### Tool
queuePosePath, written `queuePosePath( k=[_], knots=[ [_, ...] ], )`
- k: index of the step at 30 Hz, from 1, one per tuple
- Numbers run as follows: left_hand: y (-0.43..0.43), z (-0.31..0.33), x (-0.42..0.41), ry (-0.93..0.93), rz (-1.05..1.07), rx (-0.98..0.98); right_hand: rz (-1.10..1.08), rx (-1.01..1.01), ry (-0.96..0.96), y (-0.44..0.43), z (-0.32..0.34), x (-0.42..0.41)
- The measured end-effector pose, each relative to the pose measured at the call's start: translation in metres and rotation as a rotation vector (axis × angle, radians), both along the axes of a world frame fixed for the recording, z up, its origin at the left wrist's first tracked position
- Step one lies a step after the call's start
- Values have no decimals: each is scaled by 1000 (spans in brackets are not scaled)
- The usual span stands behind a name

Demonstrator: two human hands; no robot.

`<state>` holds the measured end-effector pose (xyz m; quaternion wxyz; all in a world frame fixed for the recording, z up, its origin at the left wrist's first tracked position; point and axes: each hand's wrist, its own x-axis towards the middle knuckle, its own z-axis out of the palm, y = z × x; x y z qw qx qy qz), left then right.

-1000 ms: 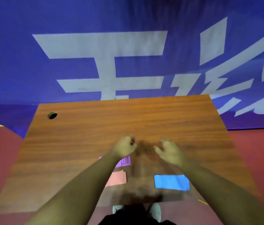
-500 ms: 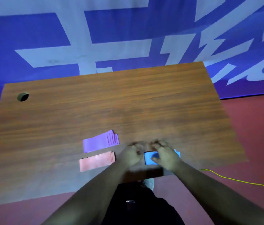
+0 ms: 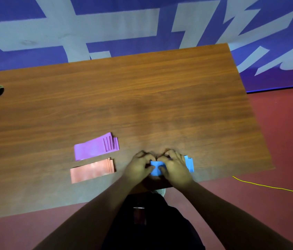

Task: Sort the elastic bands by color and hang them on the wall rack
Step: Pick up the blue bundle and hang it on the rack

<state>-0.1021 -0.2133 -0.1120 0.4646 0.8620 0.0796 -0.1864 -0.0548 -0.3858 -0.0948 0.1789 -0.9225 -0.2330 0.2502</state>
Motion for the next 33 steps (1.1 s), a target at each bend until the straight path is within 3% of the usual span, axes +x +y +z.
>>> queuePosePath(
  k=[6,9,16,23,26,28,30,33],
  knots=[
    [4,6,10,-8,-39,-37,73,149,96,1,19,18],
    [16,37,31,-2,-78,-92,-22,200,247,5,61,42],
    [44,175,95,-137,-47,-362,-183,597,421,29,184,108],
    [69,301,135,-385,-132,-311,-354,1003,515,59,313,156],
    [72,341,146,-511,-104,-257,-442,1128,708,70,356,168],
    [76,369,152,-559,-12,-349,-430,1137,816,76,382,171],
    [83,394,157,-569,60,-468,-402,1137,746,82,401,173],
    [90,428,165,-607,76,-459,-280,1155,487,89,423,175]
  ],
)
